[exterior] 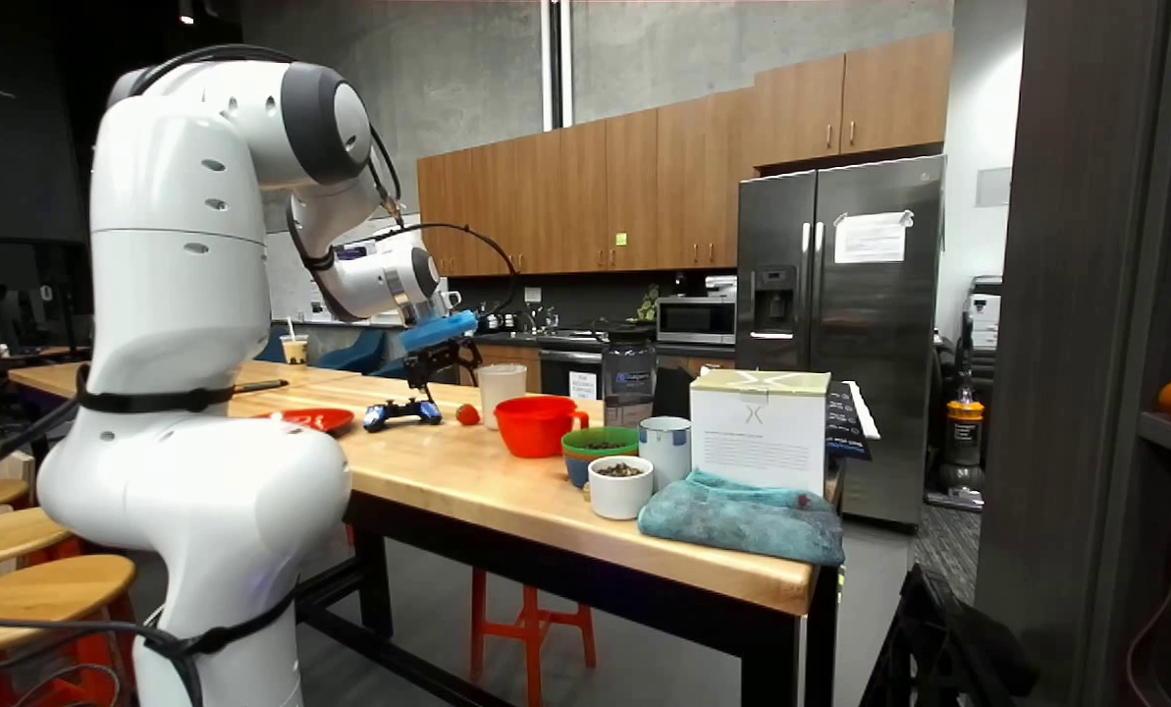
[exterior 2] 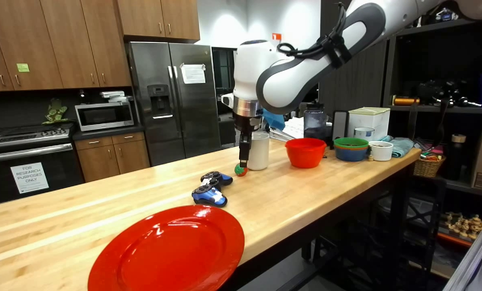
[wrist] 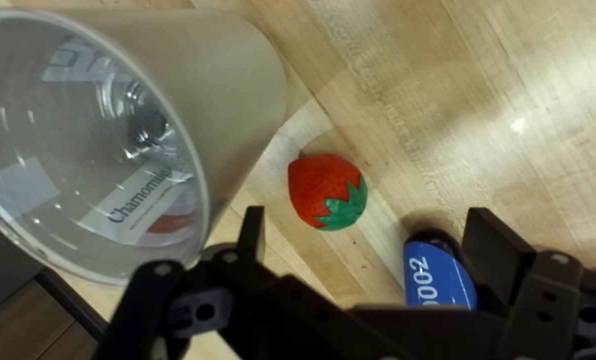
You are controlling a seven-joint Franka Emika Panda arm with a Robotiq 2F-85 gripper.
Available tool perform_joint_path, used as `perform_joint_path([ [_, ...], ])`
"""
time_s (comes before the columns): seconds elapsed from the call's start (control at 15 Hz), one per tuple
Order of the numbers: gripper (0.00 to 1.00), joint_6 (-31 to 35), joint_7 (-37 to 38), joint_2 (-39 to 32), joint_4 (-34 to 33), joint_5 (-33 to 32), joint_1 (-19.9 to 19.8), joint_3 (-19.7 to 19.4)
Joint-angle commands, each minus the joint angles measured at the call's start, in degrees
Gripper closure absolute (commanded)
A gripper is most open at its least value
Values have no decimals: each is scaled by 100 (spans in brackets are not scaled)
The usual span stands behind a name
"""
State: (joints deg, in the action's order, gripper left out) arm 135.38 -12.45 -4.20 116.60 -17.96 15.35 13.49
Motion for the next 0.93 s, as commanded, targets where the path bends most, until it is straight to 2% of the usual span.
perform_joint_path([
  [0.0, 0, 40, 243, 183, 151, -436, -58, -64],
  [0.33, 0, 11, 429, 188, 205, -709, -96, -100],
  [0.87, 0, -102, 74, 340, -276, 265, 19, 158],
])
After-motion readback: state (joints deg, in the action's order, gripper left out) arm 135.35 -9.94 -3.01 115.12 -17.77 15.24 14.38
